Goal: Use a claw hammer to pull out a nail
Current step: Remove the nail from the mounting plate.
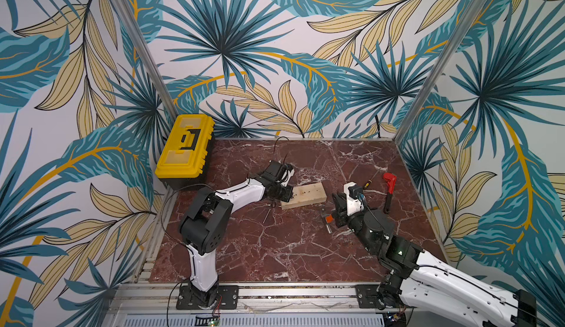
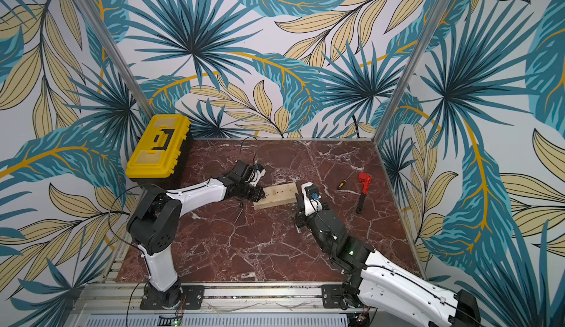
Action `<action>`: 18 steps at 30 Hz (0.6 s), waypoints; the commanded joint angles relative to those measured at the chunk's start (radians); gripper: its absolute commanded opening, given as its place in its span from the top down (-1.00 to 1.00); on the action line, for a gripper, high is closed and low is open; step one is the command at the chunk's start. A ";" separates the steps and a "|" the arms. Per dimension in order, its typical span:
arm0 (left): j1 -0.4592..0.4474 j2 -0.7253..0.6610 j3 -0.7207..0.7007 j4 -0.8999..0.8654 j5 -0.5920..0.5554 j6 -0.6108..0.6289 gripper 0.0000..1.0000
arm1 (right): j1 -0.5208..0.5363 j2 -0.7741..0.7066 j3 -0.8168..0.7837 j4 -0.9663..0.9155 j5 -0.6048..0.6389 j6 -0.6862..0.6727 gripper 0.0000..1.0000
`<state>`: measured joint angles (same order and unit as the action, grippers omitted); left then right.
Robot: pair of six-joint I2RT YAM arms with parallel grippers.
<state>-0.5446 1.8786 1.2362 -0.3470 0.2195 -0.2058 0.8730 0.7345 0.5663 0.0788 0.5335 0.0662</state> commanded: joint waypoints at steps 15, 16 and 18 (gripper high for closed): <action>0.004 -0.210 0.030 -0.219 -0.085 0.080 0.33 | 0.001 -0.038 0.246 -0.314 -0.081 0.088 1.00; 0.001 -0.224 0.028 -0.218 -0.085 0.081 0.32 | 0.000 -0.033 0.256 -0.332 -0.089 0.090 1.00; -0.007 -0.256 0.023 -0.218 -0.084 0.087 0.32 | 0.001 -0.022 0.275 -0.348 -0.114 0.099 1.00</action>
<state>-0.5423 1.6684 1.2400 -0.5495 0.1406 -0.1440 0.8730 0.7097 0.7967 -0.2672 0.4568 0.1310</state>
